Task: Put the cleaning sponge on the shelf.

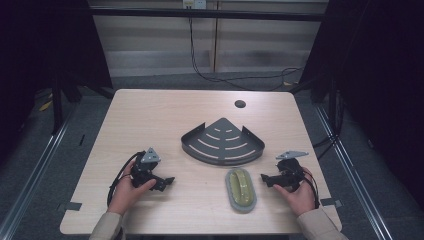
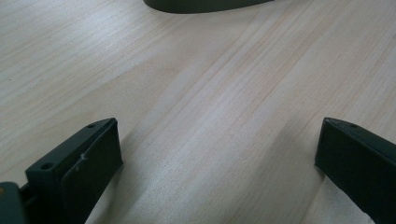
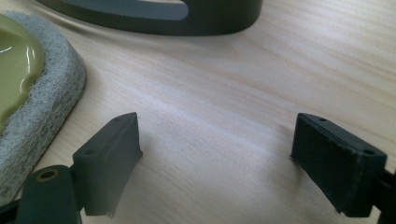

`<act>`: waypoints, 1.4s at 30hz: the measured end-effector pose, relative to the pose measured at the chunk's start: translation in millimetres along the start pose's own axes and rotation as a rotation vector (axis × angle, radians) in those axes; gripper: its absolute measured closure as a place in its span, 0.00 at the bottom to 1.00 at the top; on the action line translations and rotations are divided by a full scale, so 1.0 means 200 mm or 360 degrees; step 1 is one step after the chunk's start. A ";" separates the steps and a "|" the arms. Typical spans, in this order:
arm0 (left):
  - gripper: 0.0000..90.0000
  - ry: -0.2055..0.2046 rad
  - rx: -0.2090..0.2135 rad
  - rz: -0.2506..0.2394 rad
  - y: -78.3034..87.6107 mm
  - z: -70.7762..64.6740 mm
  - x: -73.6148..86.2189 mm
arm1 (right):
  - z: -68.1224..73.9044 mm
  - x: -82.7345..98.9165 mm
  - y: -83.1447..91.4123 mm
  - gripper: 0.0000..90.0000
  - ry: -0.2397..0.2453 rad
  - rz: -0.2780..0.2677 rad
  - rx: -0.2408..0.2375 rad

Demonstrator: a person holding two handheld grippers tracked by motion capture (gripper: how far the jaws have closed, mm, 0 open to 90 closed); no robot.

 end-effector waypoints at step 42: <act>0.00 0.0000 0.0001 -0.0001 0.00 0.00 0.00 | 0.12 -0.42 0.21 0.30 0.0281 0.0585 -0.0142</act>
Point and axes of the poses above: each handheld gripper's, and its own axes: y roughly backward along the jaws, x roughly out of its underside, z roughly to its left, the point moved 2 cm from there along -y, roughly forward along the jaws, and after that the axes turned 11 degrees about x, right-handed, at the moved point
